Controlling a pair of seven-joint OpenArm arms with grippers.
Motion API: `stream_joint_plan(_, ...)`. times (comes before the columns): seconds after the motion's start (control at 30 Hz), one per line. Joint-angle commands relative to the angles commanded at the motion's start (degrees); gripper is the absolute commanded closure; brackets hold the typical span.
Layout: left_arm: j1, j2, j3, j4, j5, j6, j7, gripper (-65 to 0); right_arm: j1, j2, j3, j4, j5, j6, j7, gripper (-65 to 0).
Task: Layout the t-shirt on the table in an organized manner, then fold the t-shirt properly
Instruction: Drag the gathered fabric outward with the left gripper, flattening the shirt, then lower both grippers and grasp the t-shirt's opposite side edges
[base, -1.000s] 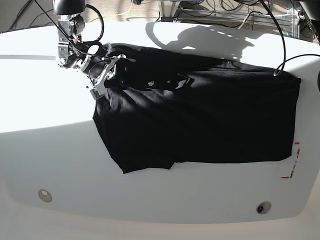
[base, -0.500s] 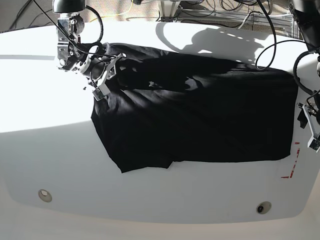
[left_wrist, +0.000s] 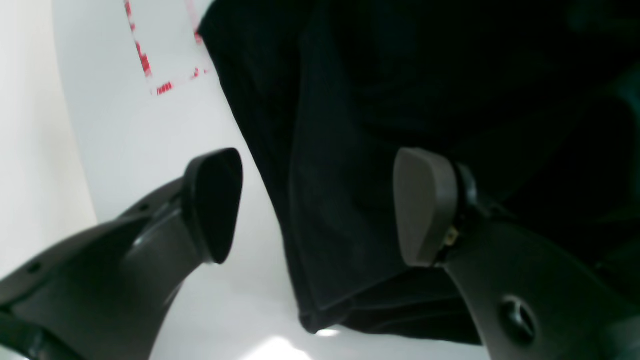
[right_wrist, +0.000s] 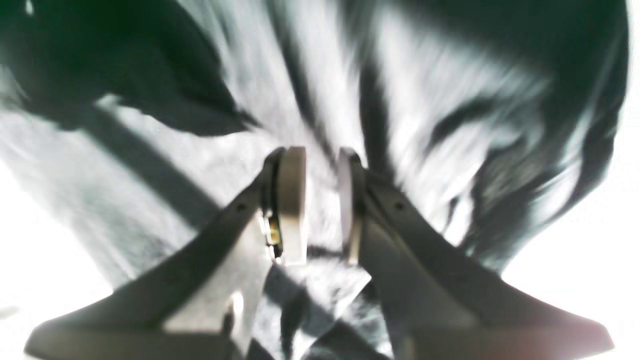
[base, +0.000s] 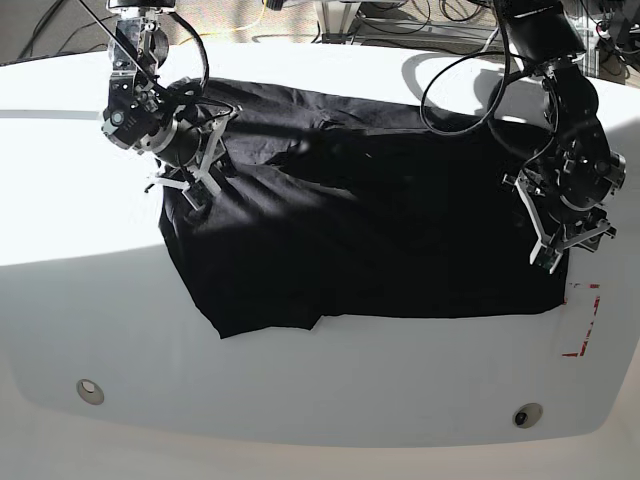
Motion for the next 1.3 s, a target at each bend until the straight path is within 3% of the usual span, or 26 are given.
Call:
stream_joint_plan(0.13, -0.3, 0.5, 1.5, -1.7, 5.7, 0.0, -6.2, -44.6, 1.1, -0.1, 0.1, 1.8, 0.0, 0.0, -1.4, -11.6)
stream_joint_plan(0.33, -2.6, 0.4, 1.6, -5.9, 8.4, 0.0, -11.9, -44.6, 3.9, -0.1, 0.1, -0.6, 0.0, 0.0, -2.3, -11.6)
stream_joint_plan(0.43, -4.7, -0.2, 1.4, -8.4, 8.4, 0.0, -12.3, -44.6, 6.1, -0.2, 0.1, -3.3, 0.0, 0.0, -2.3, -11.6)
stream_joint_plan(0.6, -8.1, -3.7, 1.5, -13.7, 8.1, 0.0, -12.5, -44.6, 12.7, -1.8, 0.1, -10.6, -0.1, 0.0, -2.1, -11.6)
stream_joint_plan(0.73, -11.2, -4.0, 1.1, -16.9, 8.1, 0.0, -12.6, -44.6, 17.6, -2.2, 0.1, -16.2, -0.1, 0.0, -1.0, -11.6)
stream_joint_plan(0.93, -14.2, -4.2, -3.1, -23.6, 8.4, 0.0, -17.1, -44.6, 26.8, -2.2, 0.1, -29.1, -0.1, 0.0, 3.1, -11.6)
stream_joint_plan(1.13, -15.2, -7.3, -2.8, -33.9, 8.4, 0.0, -21.3, -44.6, 33.3, -1.1, -0.2, -42.7, -1.3, 0.0, 8.6, -11.6)
stream_joint_plan(1.3, -18.4, -7.7, -1.9, -43.0, 8.4, 0.0, -24.4, -44.6, 35.7, -1.0, -0.2, -52.6, -6.0, 0.0, 16.8, -11.7)
